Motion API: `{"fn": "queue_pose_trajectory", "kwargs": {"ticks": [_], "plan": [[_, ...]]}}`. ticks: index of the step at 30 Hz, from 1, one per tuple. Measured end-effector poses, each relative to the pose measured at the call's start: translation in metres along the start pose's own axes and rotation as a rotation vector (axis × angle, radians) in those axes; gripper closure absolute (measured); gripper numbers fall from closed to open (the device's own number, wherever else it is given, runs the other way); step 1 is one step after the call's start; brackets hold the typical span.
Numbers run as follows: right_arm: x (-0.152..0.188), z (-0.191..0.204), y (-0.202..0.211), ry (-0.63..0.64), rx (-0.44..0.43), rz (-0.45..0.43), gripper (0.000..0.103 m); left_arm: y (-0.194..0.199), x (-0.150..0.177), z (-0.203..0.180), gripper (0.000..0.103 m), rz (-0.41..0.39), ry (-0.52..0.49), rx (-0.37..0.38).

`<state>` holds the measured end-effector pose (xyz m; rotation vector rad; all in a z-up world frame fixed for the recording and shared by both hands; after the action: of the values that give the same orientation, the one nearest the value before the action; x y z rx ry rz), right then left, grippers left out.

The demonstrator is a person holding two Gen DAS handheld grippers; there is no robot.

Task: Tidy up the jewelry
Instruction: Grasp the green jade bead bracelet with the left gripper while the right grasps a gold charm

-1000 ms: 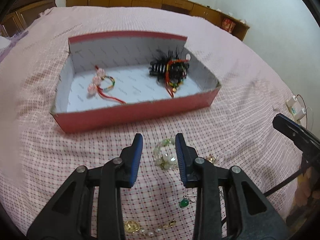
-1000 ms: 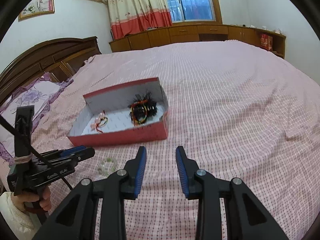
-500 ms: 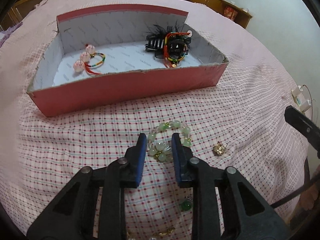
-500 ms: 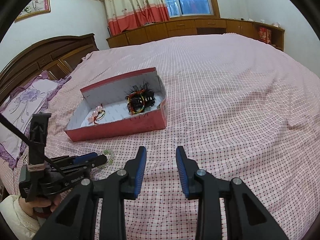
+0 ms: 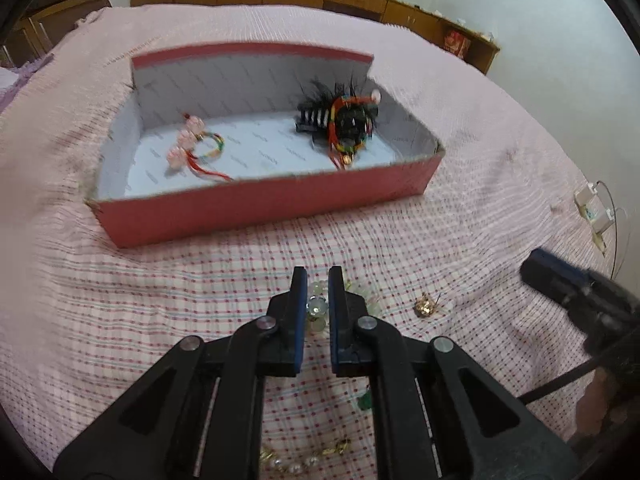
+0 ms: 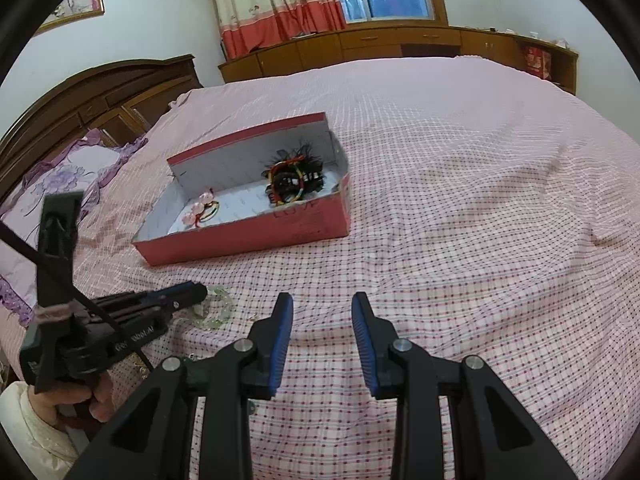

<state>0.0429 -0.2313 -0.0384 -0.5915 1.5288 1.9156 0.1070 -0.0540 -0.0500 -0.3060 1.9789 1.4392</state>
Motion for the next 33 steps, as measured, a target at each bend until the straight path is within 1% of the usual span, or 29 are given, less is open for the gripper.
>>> {"fn": "queue_pose_trajectory", "kwargs": {"ticks": [6,11,16,22,27,28,31,33], "plan": [[0.004,0.018,-0.011,0.033,-0.037,0.038,0.070,0.023,-0.006,0.009,0.102,-0.064,0.023,-0.010],[0.009,0.033,-0.027,0.059,-0.066,0.082,0.070,0.029,-0.010,0.020,0.102,-0.087,0.050,-0.020],[0.013,0.045,-0.046,0.084,-0.069,0.118,0.070,0.035,-0.009,0.028,0.102,-0.091,0.070,-0.032],[0.016,0.047,-0.065,0.085,-0.048,0.159,0.070,0.032,-0.006,0.033,0.102,-0.089,0.081,-0.044],[0.022,0.045,-0.076,0.078,-0.052,0.188,0.070,0.031,-0.006,0.034,0.102,-0.087,0.083,-0.050],[0.022,0.045,-0.077,0.079,-0.053,0.188,0.072,0.031,-0.006,0.033,0.102,-0.087,0.081,-0.050],[0.022,0.042,-0.079,0.083,-0.028,0.187,0.085,0.031,-0.006,0.032,0.102,-0.087,0.077,-0.049],[0.021,0.040,-0.079,0.073,-0.033,0.187,0.086,0.032,-0.006,0.030,0.102,-0.087,0.072,-0.051]]}}
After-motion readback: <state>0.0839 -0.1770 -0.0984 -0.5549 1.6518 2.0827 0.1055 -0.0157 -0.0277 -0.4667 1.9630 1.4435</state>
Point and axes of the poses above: each gripper's, at about its wrist camera, not at the fingertips, and y roughly against the way its jaws point, z to its left, x to its underside, the point moved 2 cm from there along -y, roughly the way its jaws point, and after that the axes turned 2 degrees about -y, right-handed, at the moved point
